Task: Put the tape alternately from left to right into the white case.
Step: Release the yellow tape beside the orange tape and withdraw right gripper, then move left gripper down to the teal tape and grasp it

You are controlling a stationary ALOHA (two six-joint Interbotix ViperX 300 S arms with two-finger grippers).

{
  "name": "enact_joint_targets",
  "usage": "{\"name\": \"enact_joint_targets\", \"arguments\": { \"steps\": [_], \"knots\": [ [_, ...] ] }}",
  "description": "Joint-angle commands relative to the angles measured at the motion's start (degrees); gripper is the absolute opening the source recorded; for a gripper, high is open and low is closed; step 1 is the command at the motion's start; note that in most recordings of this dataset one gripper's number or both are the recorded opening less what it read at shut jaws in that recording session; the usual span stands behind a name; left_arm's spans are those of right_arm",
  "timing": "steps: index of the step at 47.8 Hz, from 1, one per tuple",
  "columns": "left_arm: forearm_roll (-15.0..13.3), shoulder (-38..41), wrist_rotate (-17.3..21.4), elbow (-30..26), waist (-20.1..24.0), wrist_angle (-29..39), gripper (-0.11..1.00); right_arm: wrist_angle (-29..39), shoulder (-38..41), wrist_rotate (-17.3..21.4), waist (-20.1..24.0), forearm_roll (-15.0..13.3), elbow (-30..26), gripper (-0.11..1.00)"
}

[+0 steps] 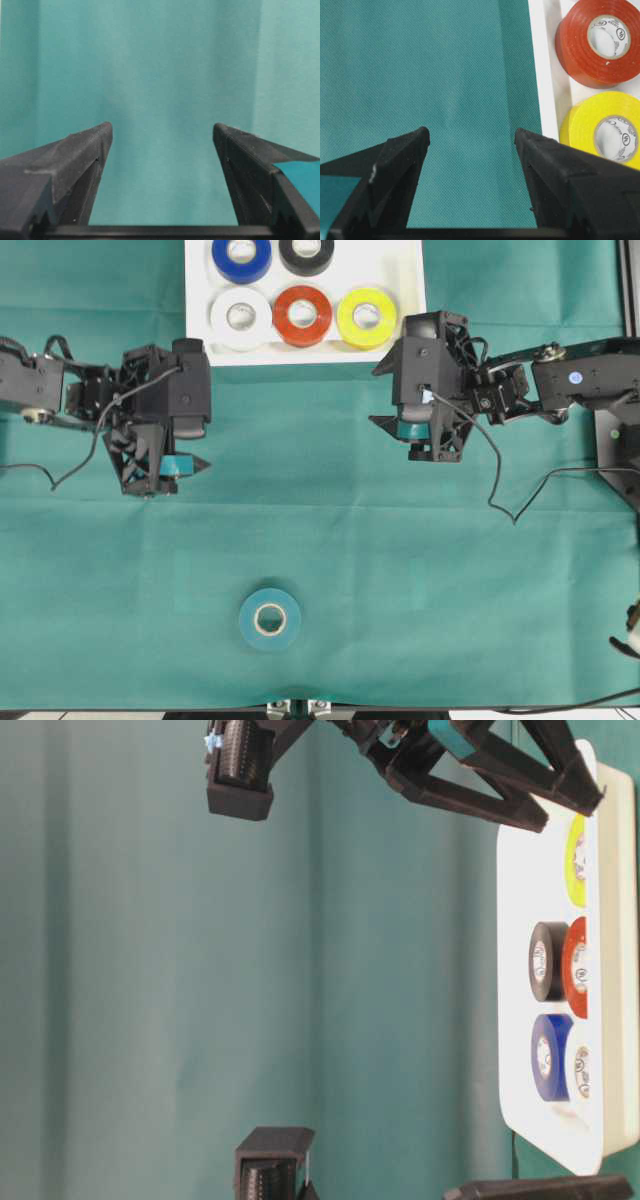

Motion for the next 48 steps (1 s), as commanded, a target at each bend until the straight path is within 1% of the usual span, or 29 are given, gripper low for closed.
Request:
{"name": "enact_joint_targets", "arguments": {
  "steps": [1, 10, 19, 35, 48],
  "knots": [
    [-0.18, -0.09, -1.76, -1.67, -1.58, -0.35, 0.9, -0.35, -1.14, 0.09, 0.18, -0.09, -0.44, 0.78],
    [-0.18, 1.93, -8.09, -3.78, -5.01, -0.35, 0.9, -0.44, -1.14, 0.0, 0.18, -0.09, -0.44, 0.78],
    [-0.18, 5.19, -12.13, -6.86, -7.82, -0.35, 0.9, -0.44, -1.14, 0.0, 0.18, -0.18, -0.18, 0.78],
    [-0.18, 11.07, -12.57, -13.54, -12.57, -0.35, 0.9, -0.44, -1.14, 0.09, 0.18, -0.09, 0.62, 0.78],
    [-0.18, 14.06, -12.57, -17.4, -16.44, -0.35, 0.9, -0.44, -1.14, 0.0, 0.18, -0.09, 0.7, 0.78]
  ]
}}
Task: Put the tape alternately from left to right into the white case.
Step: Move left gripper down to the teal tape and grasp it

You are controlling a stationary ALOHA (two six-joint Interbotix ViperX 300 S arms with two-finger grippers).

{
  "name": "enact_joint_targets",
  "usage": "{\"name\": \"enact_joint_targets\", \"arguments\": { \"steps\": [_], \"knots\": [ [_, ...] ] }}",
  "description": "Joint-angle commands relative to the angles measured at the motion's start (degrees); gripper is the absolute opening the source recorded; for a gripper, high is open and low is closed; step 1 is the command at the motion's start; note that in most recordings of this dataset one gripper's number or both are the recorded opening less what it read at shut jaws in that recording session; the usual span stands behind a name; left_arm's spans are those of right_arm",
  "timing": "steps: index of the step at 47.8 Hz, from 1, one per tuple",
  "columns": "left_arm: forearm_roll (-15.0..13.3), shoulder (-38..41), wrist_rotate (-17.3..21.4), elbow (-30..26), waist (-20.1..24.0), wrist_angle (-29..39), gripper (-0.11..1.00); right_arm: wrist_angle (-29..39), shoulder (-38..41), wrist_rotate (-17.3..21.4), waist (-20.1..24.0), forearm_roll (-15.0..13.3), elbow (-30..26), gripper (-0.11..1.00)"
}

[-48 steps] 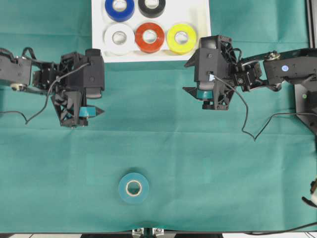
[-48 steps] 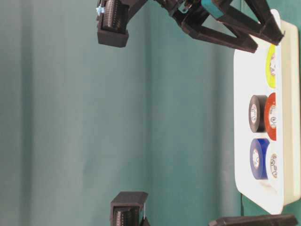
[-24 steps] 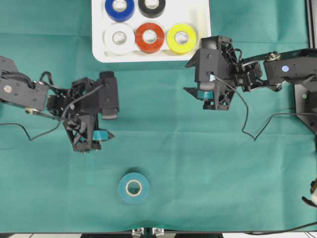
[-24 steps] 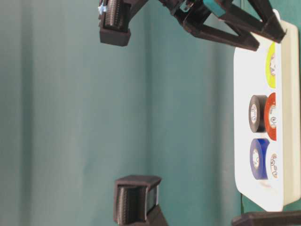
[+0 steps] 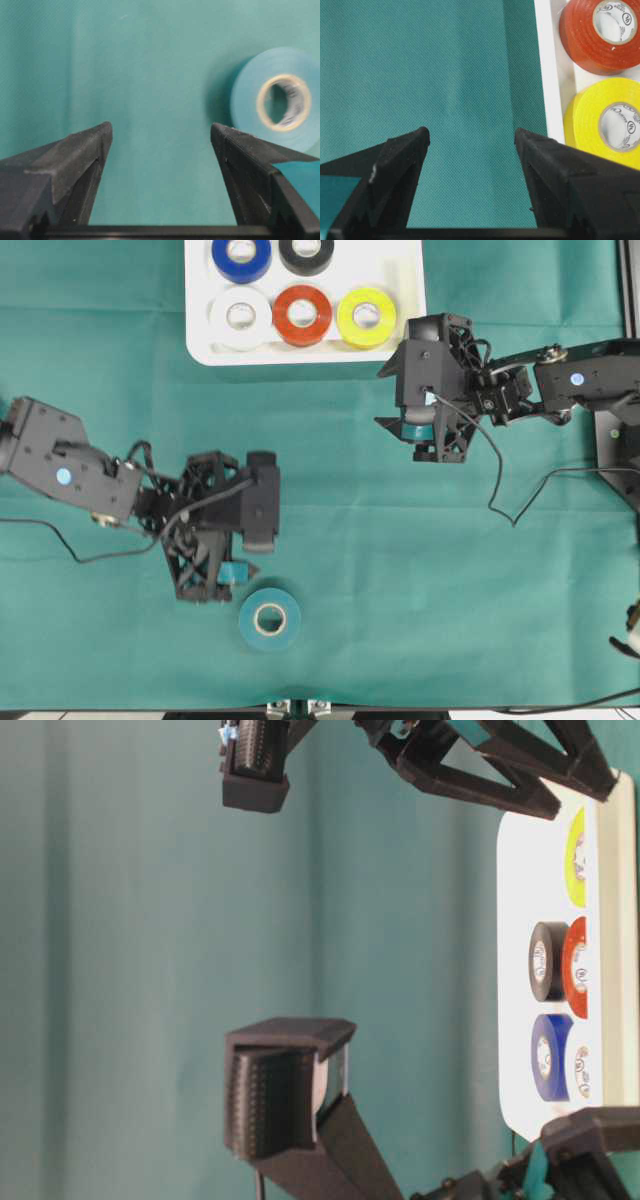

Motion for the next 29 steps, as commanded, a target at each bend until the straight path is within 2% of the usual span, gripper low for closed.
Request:
{"name": "enact_joint_targets", "arguments": {
  "steps": [1, 7, 17, 29],
  "knots": [
    [-0.18, -0.26, 0.0, -2.02, -1.49, -0.35, 0.9, -0.44, -1.14, 0.0, 0.09, -0.18, -0.53, 0.78],
    [-0.18, 0.26, -0.62, -2.9, -3.08, -0.35, 0.9, -0.44, -1.14, 0.0, 0.09, -0.09, -0.44, 0.78],
    [-0.18, 0.62, -4.04, -2.99, -4.66, -0.44, 0.9, -0.44, -1.14, 0.09, 0.09, -0.09, -0.44, 0.78],
    [-0.18, 3.25, -4.22, -4.83, -5.36, -1.58, 0.9, -0.7, -1.14, 0.09, 0.18, -0.09, -0.44, 0.78]
  ]
}}
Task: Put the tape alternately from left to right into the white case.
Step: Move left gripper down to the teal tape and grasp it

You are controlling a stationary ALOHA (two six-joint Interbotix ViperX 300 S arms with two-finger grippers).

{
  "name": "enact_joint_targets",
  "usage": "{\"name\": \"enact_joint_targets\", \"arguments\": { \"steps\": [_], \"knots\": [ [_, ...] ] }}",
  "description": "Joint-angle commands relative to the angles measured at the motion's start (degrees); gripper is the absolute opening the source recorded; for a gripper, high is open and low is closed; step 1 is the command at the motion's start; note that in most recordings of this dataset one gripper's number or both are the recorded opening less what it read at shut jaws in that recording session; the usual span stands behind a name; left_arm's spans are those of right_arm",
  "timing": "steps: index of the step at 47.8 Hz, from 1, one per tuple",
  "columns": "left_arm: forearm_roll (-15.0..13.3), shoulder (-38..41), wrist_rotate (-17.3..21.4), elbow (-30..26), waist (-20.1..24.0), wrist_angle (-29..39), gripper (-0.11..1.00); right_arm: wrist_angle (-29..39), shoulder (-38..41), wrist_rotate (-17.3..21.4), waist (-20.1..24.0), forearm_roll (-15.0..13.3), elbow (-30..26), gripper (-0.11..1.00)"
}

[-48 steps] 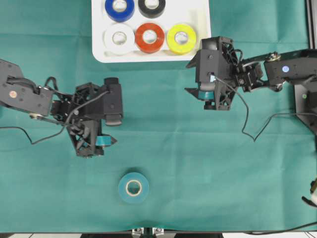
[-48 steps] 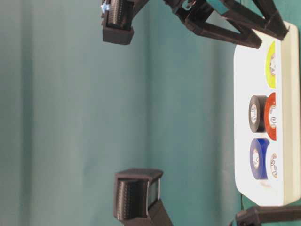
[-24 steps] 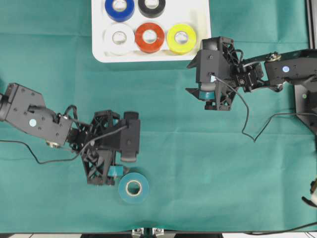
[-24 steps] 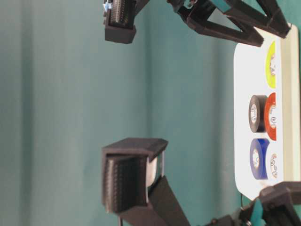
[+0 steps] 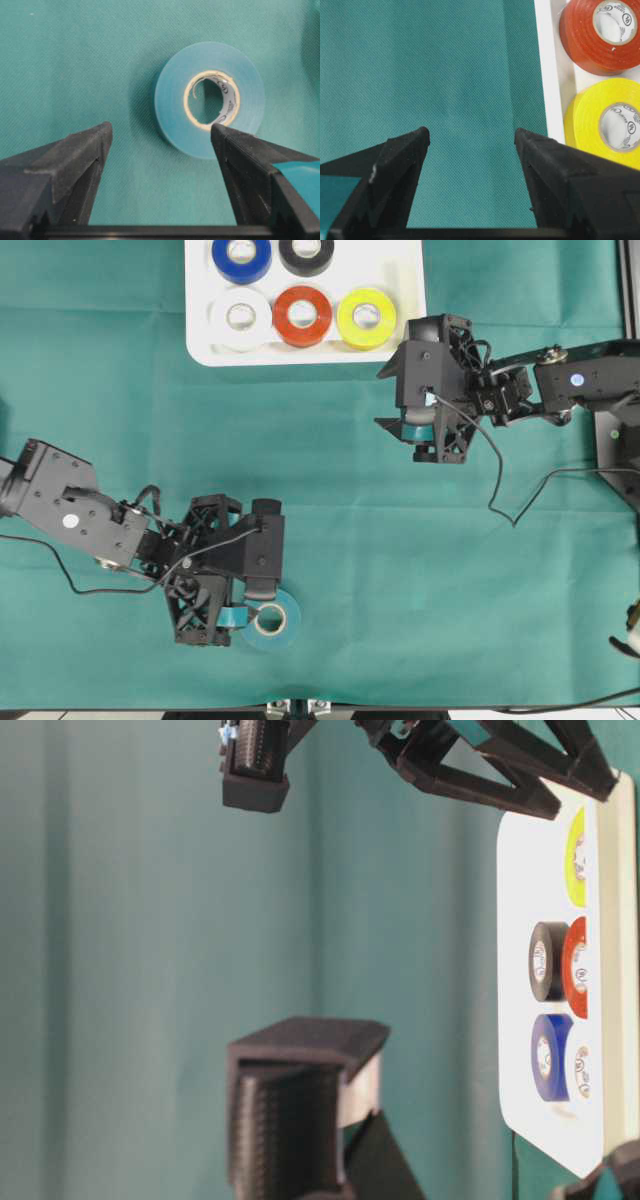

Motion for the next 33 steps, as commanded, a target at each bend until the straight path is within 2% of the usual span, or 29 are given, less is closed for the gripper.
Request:
{"name": "enact_joint_targets", "arguments": {
  "steps": [1, 33],
  "knots": [
    [-0.09, 0.0, 0.0, -2.11, -0.26, -0.88, 0.9, -0.53, -1.23, 0.09, 0.26, -0.09, -0.44, 0.78],
    [0.09, 3.69, 0.35, -2.99, 0.26, -2.9, 0.9, -0.53, -1.23, 0.09, 0.44, -0.09, -0.44, 0.78]
  ]
}}
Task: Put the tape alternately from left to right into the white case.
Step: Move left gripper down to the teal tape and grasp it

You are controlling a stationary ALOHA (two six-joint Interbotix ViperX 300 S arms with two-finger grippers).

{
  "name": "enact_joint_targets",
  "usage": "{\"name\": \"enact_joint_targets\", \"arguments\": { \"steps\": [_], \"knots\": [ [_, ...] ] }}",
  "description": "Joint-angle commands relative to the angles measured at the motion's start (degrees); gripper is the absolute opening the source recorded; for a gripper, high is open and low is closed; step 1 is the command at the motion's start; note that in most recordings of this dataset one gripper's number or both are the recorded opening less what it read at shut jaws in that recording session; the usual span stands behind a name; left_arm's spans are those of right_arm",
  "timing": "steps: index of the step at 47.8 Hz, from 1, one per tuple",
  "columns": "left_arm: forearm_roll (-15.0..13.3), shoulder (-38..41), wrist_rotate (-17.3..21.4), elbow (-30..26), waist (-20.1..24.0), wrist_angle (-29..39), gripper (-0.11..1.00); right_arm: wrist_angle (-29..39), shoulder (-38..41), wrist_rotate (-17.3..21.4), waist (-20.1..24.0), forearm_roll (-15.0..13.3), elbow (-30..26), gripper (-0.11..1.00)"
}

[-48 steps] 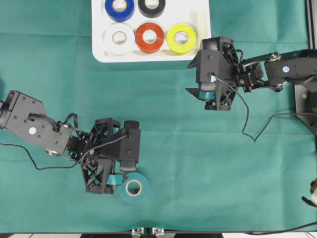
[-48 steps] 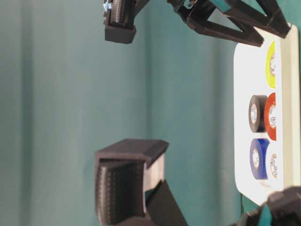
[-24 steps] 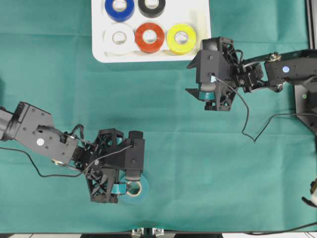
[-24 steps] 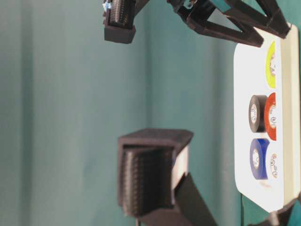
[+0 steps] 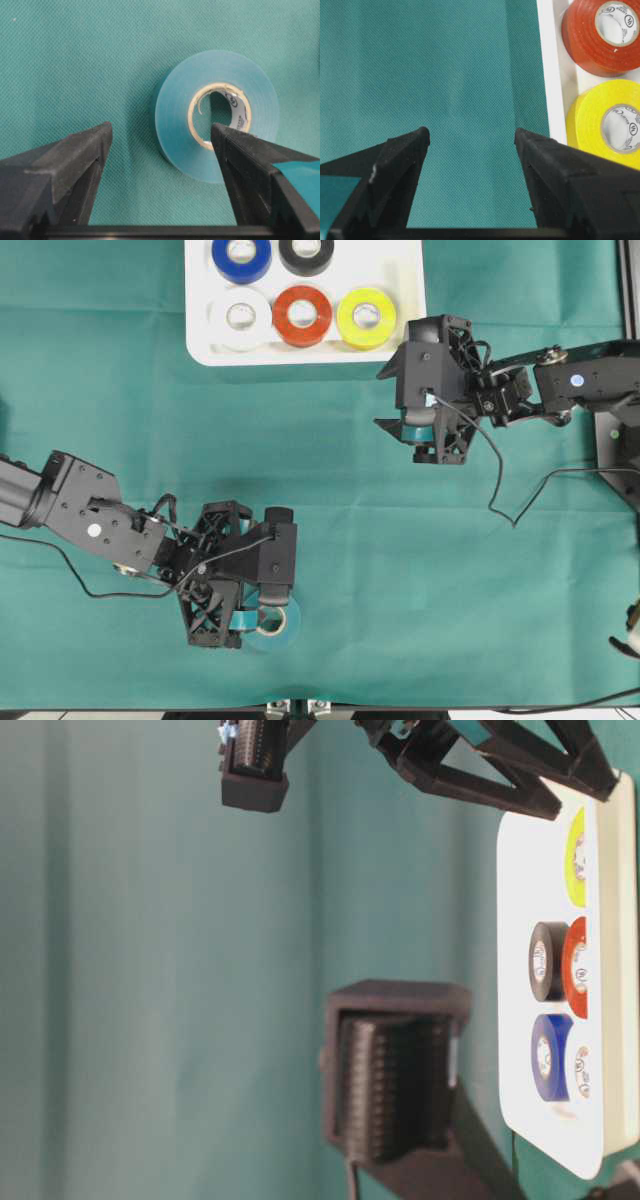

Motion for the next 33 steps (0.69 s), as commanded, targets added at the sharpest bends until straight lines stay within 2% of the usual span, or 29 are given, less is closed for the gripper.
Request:
{"name": "enact_joint_targets", "arguments": {
  "steps": [1, 33],
  "knots": [
    [0.09, -0.35, 0.18, -1.67, 0.26, -1.41, 0.9, -0.44, -1.23, 0.09, 0.18, -0.09, -0.53, 0.78],
    [0.09, 3.16, 0.26, -1.93, 1.67, -1.67, 0.9, -0.44, -1.23, 0.0, 0.18, -0.09, 0.09, 0.78]
  ]
}}
